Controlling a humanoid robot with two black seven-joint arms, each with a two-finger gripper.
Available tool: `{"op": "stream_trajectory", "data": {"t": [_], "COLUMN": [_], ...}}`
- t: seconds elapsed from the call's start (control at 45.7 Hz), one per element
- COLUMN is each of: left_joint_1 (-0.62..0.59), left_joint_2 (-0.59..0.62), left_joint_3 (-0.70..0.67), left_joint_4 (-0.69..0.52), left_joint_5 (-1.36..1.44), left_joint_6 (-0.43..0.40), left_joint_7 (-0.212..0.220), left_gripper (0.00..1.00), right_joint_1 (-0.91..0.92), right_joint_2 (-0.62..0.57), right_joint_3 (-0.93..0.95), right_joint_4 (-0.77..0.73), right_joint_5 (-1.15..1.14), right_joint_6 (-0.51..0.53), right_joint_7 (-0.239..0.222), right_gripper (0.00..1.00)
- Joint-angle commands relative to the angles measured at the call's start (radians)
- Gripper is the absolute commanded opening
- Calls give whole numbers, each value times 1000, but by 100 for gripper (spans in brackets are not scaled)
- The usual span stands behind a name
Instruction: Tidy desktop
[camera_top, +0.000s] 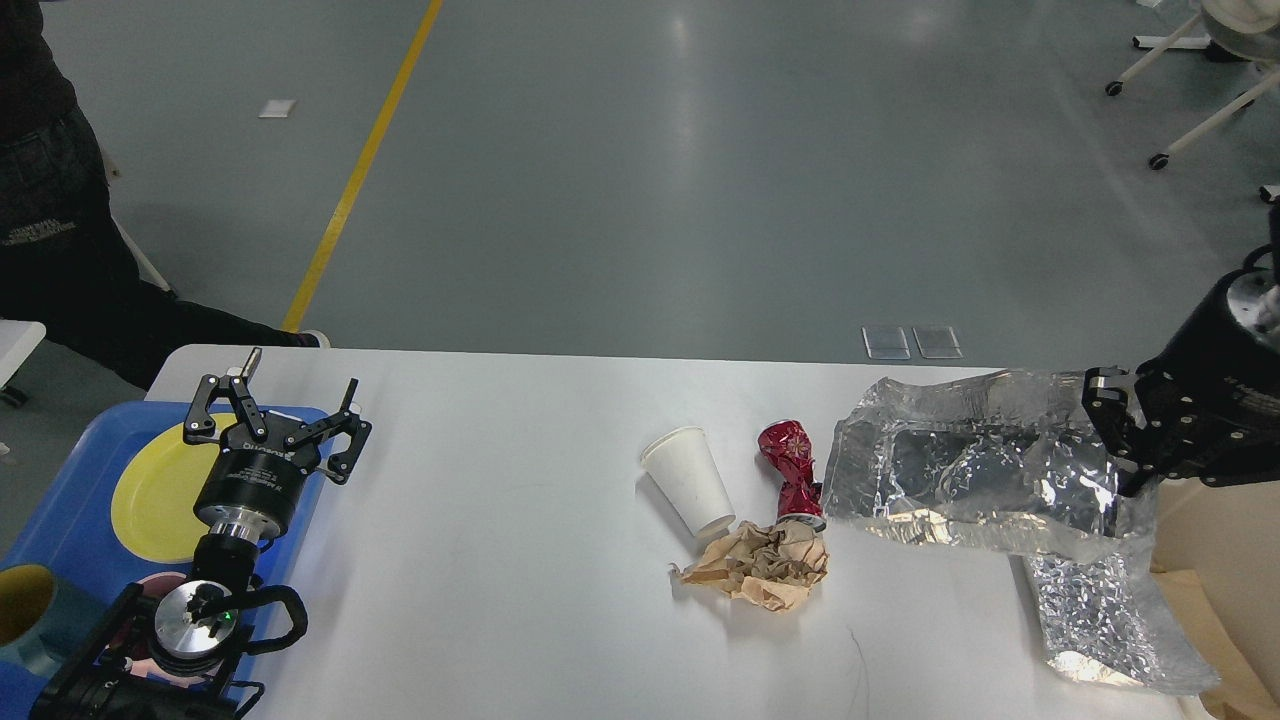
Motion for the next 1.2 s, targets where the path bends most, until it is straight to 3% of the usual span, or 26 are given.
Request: {"op": "stream_trajectory", "data": {"t": [0.0,0.131,0.306,0.525,0.656,0.766,0.897,1.181], "left_joint_1": [0,0,0,0,0,1,0,0], "left_joint_2": [0,0,0,0,0,0,0,0], "left_joint_3": [0,0,0,0,0,0,0,0], "left_joint_4": [0,0,0,0,0,0,0,0], "left_joint_5": [0,0,0,0,0,0,0,0], "left_joint_6": [-1,-1,-1,-1,-1,-1,0,-1], "left_joint_7": [0,0,0,0,0,0,0,0], "left_gripper": [97,97,97,97,97,97,97,97], "right_joint_1": [0,-15,-213,-513,-801,-1088,-1375,-1750], "right_joint_2": [-5,-19,-210,-324,-364,-358,-278,-2], "right_joint_3": [-12,-110,-173,-118,17,217,396,491], "right_joint_4": [-15,-48,-258,-557,-702,-824,-1031,-1487], "right_joint_5": [1,-1,-17,-30,-28,-28,-36,-45], "right_joint_6": [-29,-159,-319,-364,-555,-709,-715,-715], "right_joint_7": [0,0,-1,0,0,2,2,3], "right_gripper": [0,0,0,0,0,0,0,0]}}
